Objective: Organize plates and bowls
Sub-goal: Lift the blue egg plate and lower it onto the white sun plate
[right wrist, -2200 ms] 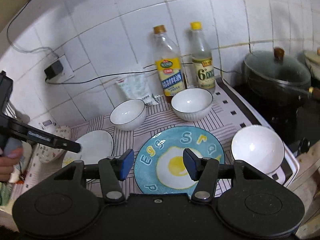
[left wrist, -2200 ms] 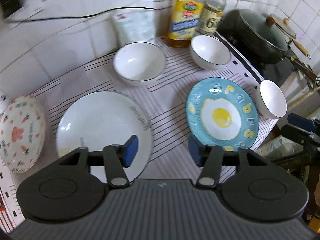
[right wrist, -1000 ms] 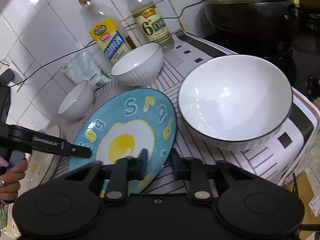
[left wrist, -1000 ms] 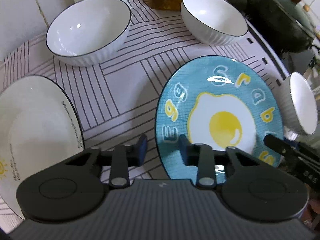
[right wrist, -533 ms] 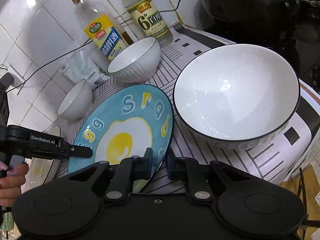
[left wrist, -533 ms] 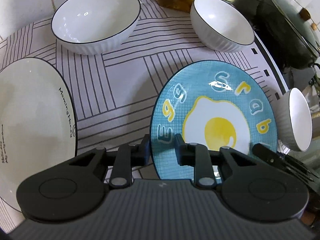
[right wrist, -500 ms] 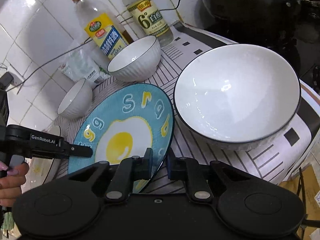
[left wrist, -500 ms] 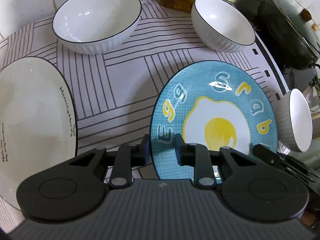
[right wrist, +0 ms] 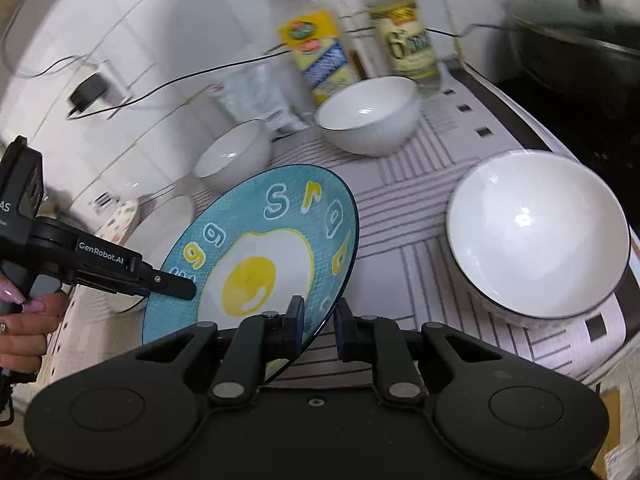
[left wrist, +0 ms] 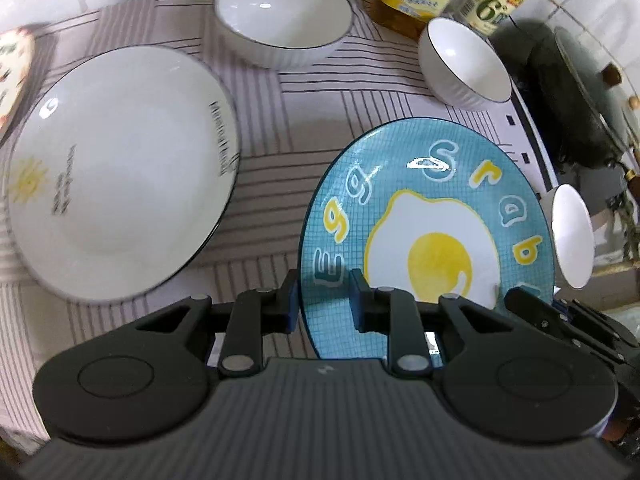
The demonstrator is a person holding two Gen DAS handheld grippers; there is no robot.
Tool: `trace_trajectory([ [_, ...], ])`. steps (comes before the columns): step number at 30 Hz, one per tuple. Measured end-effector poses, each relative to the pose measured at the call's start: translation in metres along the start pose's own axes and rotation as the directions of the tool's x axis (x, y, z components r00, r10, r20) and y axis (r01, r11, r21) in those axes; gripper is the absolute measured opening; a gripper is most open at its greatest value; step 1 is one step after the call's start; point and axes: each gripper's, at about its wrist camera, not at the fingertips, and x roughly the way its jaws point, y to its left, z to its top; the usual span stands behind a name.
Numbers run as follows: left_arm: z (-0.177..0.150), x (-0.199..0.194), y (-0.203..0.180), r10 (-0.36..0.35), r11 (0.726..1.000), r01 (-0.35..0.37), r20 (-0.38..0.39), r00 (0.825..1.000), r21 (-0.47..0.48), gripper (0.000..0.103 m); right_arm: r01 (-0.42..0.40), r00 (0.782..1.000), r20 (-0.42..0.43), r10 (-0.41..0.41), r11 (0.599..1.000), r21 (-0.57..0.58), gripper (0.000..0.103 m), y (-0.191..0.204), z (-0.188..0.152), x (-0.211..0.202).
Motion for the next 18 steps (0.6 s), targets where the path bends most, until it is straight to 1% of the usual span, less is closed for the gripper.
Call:
trace_trajectory([
  [6, -0.014, -0.032, 0.014, -0.012, 0.997, 0.015, 0.043, 0.999, -0.080, 0.023, -0.061, 0.997, -0.043, 0.058, 0.996, -0.059, 0.021, 0.016, 0.009, -0.006],
  [9, -0.017, -0.045, 0.019, -0.008, 0.997, 0.013, 0.056, 0.998, -0.080, 0.023, -0.095, 0.994, -0.055, 0.090, 0.992, -0.084, 0.021, 0.023, 0.013, -0.006],
  [13, -0.020, -0.066, 0.028, 0.020, 0.994, -0.010, 0.087, 0.996, -0.109, 0.023, -0.146, 0.988, -0.069, 0.140, 0.984, -0.100, 0.021, 0.035, 0.020, -0.002],
  [18, -0.021, -0.089, 0.040, 0.045, 0.989, -0.027, 0.120, 0.992, -0.148, 0.023, -0.187, 0.981, -0.080, 0.177, 0.971, -0.149, 0.021, 0.054, 0.030, 0.002],
])
